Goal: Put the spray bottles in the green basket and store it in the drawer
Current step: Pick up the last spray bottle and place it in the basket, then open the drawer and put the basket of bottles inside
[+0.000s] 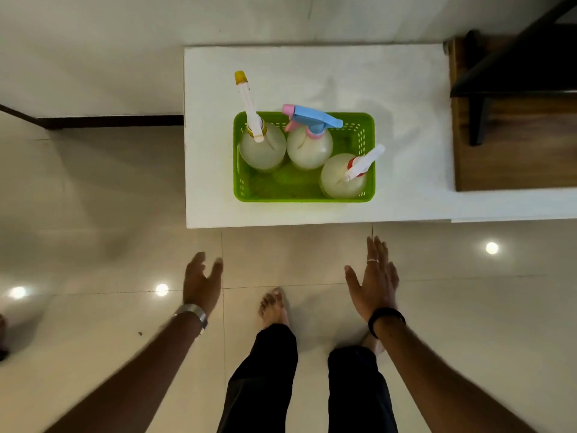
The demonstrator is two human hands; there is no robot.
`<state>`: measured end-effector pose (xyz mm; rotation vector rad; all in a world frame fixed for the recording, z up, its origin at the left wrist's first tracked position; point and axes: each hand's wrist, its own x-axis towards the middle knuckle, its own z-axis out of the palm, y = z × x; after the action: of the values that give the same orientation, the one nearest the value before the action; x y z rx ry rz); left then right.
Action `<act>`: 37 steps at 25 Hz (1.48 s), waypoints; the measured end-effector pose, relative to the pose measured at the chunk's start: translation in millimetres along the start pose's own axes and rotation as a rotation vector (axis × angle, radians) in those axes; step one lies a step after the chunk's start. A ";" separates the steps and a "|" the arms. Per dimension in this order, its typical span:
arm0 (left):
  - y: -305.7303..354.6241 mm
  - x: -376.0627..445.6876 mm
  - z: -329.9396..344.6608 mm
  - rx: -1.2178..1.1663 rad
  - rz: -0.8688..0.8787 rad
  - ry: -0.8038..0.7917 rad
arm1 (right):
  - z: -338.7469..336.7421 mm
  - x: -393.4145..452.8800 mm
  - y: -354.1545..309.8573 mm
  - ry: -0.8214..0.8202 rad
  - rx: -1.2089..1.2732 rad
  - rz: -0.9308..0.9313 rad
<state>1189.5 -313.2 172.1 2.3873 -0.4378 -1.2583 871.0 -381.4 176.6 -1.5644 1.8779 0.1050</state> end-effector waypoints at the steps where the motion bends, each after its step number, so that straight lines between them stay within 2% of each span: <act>1: 7.0 17.3 -8.0 -0.113 -0.052 0.035 | 4.1 2.4 2.7 -0.053 -0.040 0.011; 4: 43.0 59.5 -18.2 -0.284 0.006 0.046 | 5.4 15.0 -3.6 -0.077 -0.060 -0.010; 7: 52.2 67.4 -15.8 -0.276 0.019 0.101 | 3.6 22.9 -21.8 -0.041 -0.066 -0.057; 12: 37.5 61.1 -19.3 -0.247 0.015 0.056 | 13.9 17.6 -38.1 -0.007 -0.102 -0.086; 13: 34.4 57.7 -20.5 -0.114 0.034 0.042 | 16.7 15.7 -38.2 0.004 -0.136 -0.118; 15: 21.2 40.8 -13.9 0.309 0.106 0.033 | 20.1 16.3 -38.9 0.022 -0.195 -0.186; 17: 11.4 4.1 8.2 0.558 0.331 0.030 | 23.3 22.7 -38.4 0.014 -0.232 -0.224; 19: 14.0 -25.4 41.0 0.720 0.632 -0.132 | 22.7 33.7 -34.8 -0.050 -0.283 -0.202; 21: 20.0 -36.5 71.0 0.896 0.744 -0.265 | 24.1 39.2 -30.1 -0.132 -0.373 -0.181; 25: 29.2 -33.2 85.9 1.007 0.527 -0.327 | 27.5 28.5 -22.9 -0.209 -0.474 -0.199; 30: 12.5 -53.0 77.6 1.056 0.496 -0.399 | 25.9 -0.4 -12.5 -0.337 -0.543 -0.197; 37: -36.8 -97.5 74.6 1.066 0.408 -0.522 | 35.9 -60.3 24.7 -0.522 -0.501 -0.165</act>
<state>1077.4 -252.6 184.9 2.3904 -2.0655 -1.6729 867.5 -307.1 173.0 -1.7855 1.3606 0.8782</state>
